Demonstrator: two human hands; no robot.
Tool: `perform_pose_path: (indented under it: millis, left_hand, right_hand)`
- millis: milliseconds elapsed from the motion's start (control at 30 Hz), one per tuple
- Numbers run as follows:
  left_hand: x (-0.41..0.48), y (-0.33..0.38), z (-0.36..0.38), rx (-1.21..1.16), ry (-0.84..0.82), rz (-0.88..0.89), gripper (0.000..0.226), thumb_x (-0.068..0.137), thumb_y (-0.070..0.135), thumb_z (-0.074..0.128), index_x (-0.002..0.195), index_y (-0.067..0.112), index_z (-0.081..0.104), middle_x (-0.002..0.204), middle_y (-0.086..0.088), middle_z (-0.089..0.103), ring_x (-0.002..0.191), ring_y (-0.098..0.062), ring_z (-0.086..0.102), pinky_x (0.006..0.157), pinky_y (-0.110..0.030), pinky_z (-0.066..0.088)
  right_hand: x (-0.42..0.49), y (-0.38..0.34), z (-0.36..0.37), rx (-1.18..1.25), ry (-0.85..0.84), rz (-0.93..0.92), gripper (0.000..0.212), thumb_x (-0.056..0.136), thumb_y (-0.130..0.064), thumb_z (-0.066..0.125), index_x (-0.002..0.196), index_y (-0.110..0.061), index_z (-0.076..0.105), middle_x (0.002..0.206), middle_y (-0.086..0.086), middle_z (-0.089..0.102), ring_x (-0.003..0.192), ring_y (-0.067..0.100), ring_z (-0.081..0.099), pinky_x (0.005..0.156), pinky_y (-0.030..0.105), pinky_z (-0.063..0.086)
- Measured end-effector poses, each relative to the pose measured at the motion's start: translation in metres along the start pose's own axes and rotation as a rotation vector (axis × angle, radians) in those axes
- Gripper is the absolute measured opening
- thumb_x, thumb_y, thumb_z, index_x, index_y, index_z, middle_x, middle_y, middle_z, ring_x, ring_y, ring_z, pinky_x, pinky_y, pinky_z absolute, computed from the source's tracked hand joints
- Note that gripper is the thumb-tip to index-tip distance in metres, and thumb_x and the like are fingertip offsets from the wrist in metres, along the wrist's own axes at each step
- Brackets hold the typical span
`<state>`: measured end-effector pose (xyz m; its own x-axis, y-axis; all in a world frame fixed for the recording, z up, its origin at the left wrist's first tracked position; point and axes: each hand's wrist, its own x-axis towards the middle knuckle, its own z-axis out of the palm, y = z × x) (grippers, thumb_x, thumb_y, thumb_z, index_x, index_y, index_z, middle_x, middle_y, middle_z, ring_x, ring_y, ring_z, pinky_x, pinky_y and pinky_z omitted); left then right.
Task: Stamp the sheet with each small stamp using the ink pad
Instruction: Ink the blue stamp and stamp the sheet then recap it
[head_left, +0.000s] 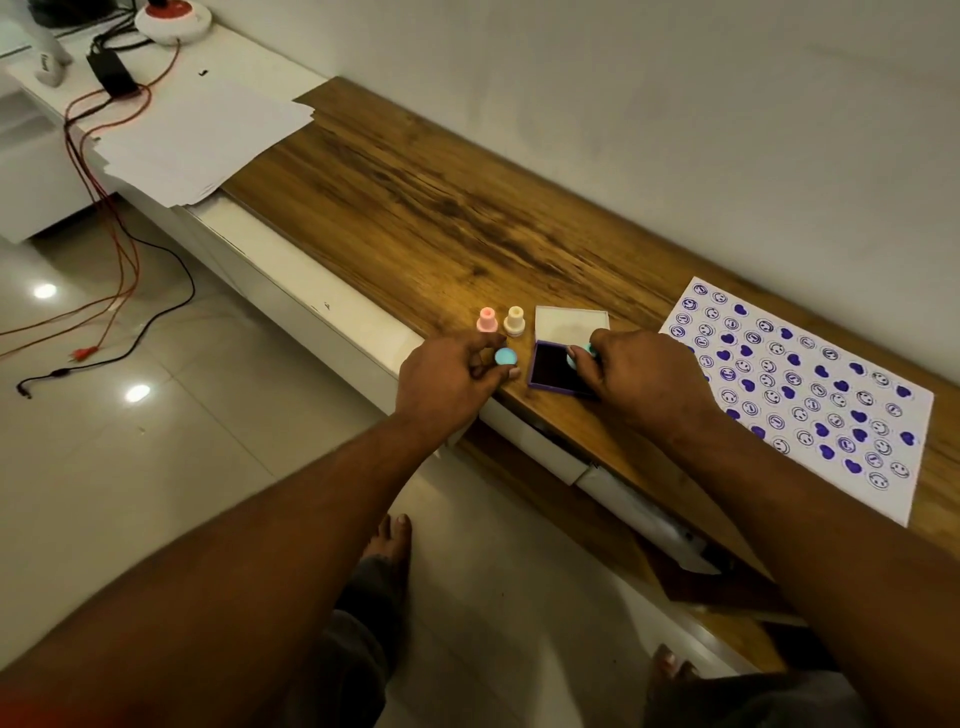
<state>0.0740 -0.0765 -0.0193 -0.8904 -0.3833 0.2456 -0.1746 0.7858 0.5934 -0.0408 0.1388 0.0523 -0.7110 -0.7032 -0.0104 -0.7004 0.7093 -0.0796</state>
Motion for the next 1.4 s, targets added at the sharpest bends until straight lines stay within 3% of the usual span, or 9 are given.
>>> perform_pose_path:
  millis: [200,333,500,700,933,1000,1133,1300,1400]
  left_hand:
    - [-0.002,0.015,0.000,0.076,0.042,0.132,0.063,0.088,0.069,0.067,0.137,0.030,0.067,0.100,0.006,0.078,0.088,-0.009,0.069,0.069,-0.022,0.046]
    - [0.009,0.041,0.005,0.150,0.004,0.204,0.079,0.083,0.082,0.057,0.141,0.029,0.065,0.080,0.007,0.073,0.074,-0.009,0.066,0.060,-0.022,0.041]
    - [0.019,0.062,0.024,0.278,-0.045,0.245,0.068,0.083,0.074,0.065,0.137,0.031,0.067,0.105,0.004,0.078,0.091,-0.017,0.071,0.067,-0.027,0.041]
    - [0.020,0.057,0.031,0.306,-0.072,0.222,0.067,0.082,0.080,0.062,0.134,0.038,0.067,0.100,0.005,0.076,0.089,-0.017,0.070,0.066,-0.028,0.043]
    - [0.026,0.055,0.033,0.272,-0.157,0.138,0.083,0.075,0.085,0.066,0.142,0.038,0.062,0.116,0.003,0.075,0.102,-0.017,0.069,0.069,-0.030,0.046]
    - [0.025,0.057,0.030,0.256,-0.151,0.111,0.076,0.073,0.082,0.071,0.136,0.039,0.066,0.108,0.006,0.076,0.090,-0.011,0.066,0.065,-0.026,0.044]
    - [0.025,0.060,0.028,0.243,-0.130,0.092,0.055,0.080,0.064,0.074,0.131,0.044,0.069,0.102,0.008,0.077,0.085,-0.014,0.067,0.066,-0.028,0.042]
    - [0.028,0.063,0.028,0.239,-0.180,0.053,0.049,0.084,0.051,0.075,0.131,0.044,0.068,0.103,0.008,0.076,0.089,-0.017,0.069,0.068,-0.031,0.045]
    - [0.026,0.065,0.027,0.247,-0.177,0.052,0.039,0.087,0.043,0.074,0.126,0.041,0.071,0.097,0.007,0.076,0.085,-0.018,0.070,0.067,-0.029,0.047]
  right_hand:
    - [0.004,0.004,0.006,-0.039,-0.014,0.016,0.055,0.106,-0.059,0.032,0.110,-0.015,0.065,0.081,0.004,0.058,0.073,0.020,0.056,0.061,0.032,0.045]
    - [0.004,0.006,0.011,-0.062,0.053,0.020,0.054,0.106,-0.057,0.033,0.104,-0.014,0.066,0.075,0.002,0.053,0.066,0.019,0.050,0.056,0.029,0.036]
    - [0.000,0.008,0.013,-0.045,0.084,-0.013,0.051,0.106,-0.056,0.037,0.093,-0.014,0.064,0.064,-0.008,0.037,0.053,0.010,0.036,0.049,0.026,0.022]
    - [0.002,0.014,0.002,-0.052,0.024,0.027,0.052,0.106,-0.055,0.037,0.101,-0.013,0.067,0.068,-0.002,0.047,0.062,0.017,0.047,0.056,0.029,0.033]
    - [0.015,0.004,-0.057,-0.024,0.518,-0.029,0.049,0.105,-0.054,0.041,0.083,-0.016,0.061,0.059,-0.004,0.042,0.050,0.017,0.039,0.050,0.020,0.015]
    - [0.009,-0.003,-0.041,0.011,0.392,-0.044,0.047,0.106,-0.053,0.041,0.090,-0.015,0.063,0.065,0.002,0.053,0.056,0.021,0.045,0.049,0.025,0.020]
    - [0.000,-0.017,0.009,-0.145,-0.107,-0.041,0.048,0.110,-0.047,0.031,0.134,-0.015,0.057,0.113,0.013,0.069,0.097,0.029,0.065,0.069,0.038,0.043]
    - [0.012,-0.032,0.012,-0.331,-0.214,0.093,0.036,0.104,-0.037,0.055,0.130,-0.012,0.059,0.117,0.013,0.071,0.104,0.030,0.069,0.072,0.036,0.044]
    - [0.023,-0.046,0.008,-0.412,-0.364,0.164,0.035,0.101,-0.028,0.064,0.131,-0.010,0.060,0.125,0.016,0.069,0.112,0.032,0.069,0.088,0.040,0.054]
